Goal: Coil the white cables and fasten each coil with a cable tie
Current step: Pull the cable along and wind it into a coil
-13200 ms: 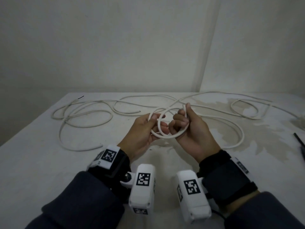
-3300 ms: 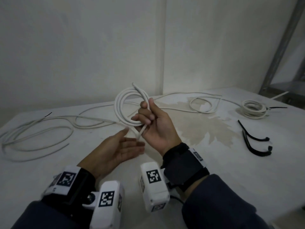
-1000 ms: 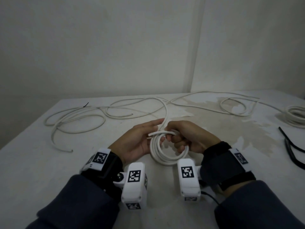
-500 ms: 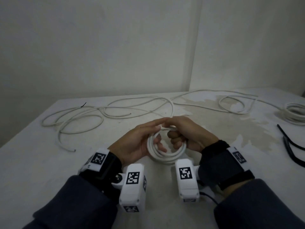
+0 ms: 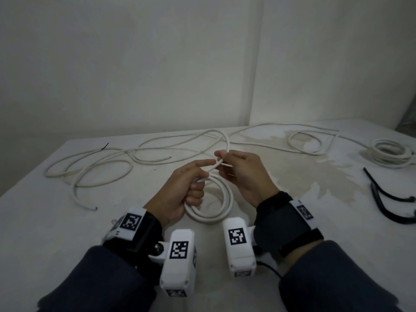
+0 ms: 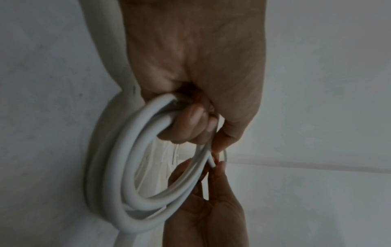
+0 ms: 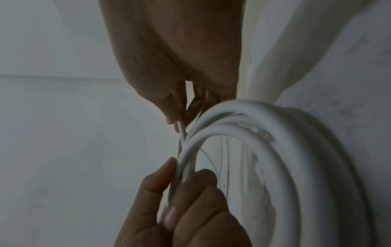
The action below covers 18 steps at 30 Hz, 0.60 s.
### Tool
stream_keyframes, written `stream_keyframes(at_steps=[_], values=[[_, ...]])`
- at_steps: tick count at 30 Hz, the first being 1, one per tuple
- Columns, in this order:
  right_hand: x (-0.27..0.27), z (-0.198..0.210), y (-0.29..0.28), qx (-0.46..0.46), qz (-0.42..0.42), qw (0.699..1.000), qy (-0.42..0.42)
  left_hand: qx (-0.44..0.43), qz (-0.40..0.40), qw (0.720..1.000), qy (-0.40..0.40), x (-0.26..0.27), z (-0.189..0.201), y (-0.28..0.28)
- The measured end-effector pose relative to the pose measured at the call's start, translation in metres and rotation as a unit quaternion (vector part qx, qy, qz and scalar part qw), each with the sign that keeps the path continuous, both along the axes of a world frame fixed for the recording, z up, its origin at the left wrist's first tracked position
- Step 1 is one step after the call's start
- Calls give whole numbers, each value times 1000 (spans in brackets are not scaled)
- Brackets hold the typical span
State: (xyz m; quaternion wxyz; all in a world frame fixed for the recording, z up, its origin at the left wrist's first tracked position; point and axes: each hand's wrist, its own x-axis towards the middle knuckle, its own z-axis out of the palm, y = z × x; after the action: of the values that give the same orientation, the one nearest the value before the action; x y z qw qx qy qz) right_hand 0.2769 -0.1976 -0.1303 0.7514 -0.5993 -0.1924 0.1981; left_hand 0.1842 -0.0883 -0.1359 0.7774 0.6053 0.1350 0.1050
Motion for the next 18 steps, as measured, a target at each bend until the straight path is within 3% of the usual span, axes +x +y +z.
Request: stream_keyframes(at_steps=[6,13,15,18], values=[[4,7,-4,86,-101,991,-22,4,11,1000,9,1,-1,-3],[11,2,-9,113,-108,988,14,-5,61,998,-26,0,-5,2],[13,0,-11,77,-109,990,-35,-8,73,996,-44,0,-5,4],[14,0,-9,-74,-123,977,-158,-6,104,992,-76,0,-5,7]])
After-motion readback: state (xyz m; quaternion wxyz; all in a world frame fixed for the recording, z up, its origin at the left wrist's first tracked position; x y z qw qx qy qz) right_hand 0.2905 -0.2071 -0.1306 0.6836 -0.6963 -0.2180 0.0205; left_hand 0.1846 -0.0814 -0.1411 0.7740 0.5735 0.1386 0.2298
